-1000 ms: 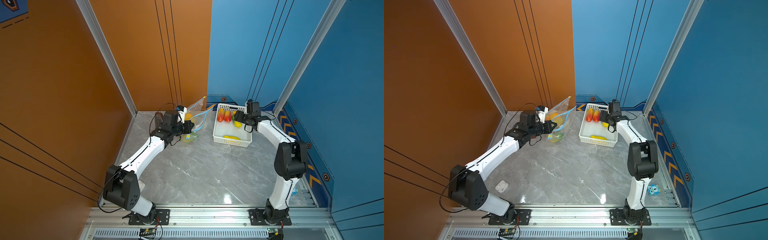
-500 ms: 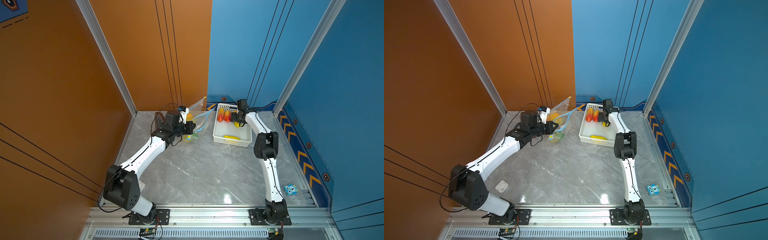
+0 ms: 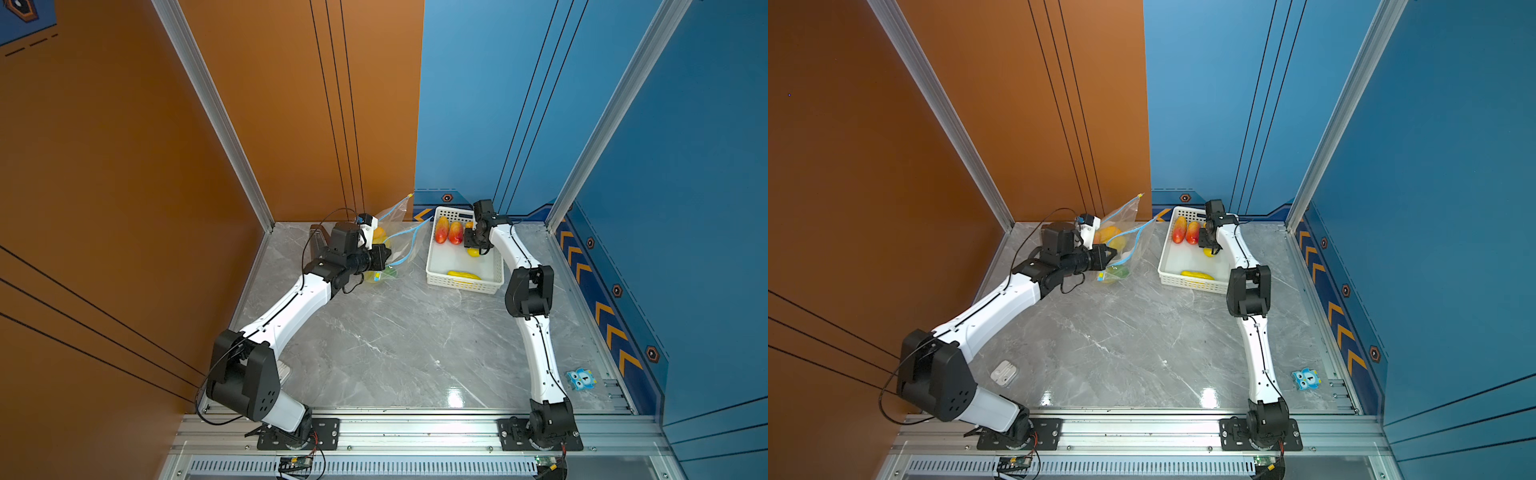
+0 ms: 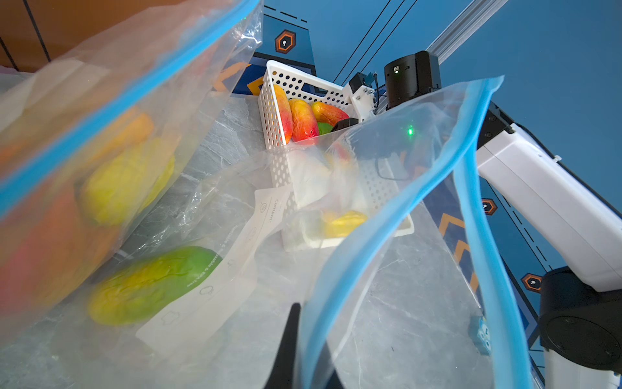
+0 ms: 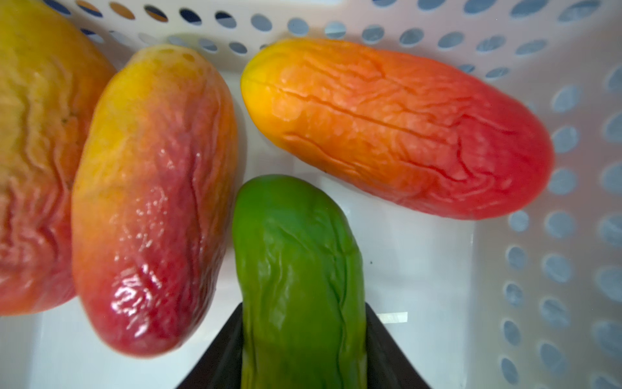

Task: Place the mango in a zip-top bag and seal the zipper
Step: Pick up the mango from the basket, then place the mango in the zipper food storage bag.

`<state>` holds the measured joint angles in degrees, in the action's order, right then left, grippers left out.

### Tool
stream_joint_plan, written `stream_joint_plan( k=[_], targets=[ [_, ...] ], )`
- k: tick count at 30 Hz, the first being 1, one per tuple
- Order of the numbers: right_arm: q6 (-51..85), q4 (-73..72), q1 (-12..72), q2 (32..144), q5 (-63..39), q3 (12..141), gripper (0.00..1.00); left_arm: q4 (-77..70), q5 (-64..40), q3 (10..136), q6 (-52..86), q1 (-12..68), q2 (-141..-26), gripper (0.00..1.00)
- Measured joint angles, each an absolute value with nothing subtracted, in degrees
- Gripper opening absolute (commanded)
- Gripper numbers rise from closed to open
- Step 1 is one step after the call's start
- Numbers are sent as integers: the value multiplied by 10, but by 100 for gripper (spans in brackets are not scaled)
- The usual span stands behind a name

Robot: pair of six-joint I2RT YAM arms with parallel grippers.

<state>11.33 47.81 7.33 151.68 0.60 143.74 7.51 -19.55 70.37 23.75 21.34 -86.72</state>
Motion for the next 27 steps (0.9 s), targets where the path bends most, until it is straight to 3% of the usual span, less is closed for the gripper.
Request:
stream_joint_plan(
  k=[4,7,11,14,20,27],
  targets=[
    [114,472,77,1417,-5,1311,30,75,-196,703,238,213,-866,0],
    [122,392,83,1254,-25,1120,26,75,-196,703,238,214,-866,0],
    [180,154,96,962,-79,839,26,75,-196,703,238,215,-866,0],
    [204,-38,142,817,-85,720,26,76,-196,707,243,215,-866,0],
    [193,-265,312,796,-84,667,27,75,-196,732,264,218,-875,0],
    [183,-356,368,913,-91,703,27,75,-199,737,280,221,-882,0]
  ],
)
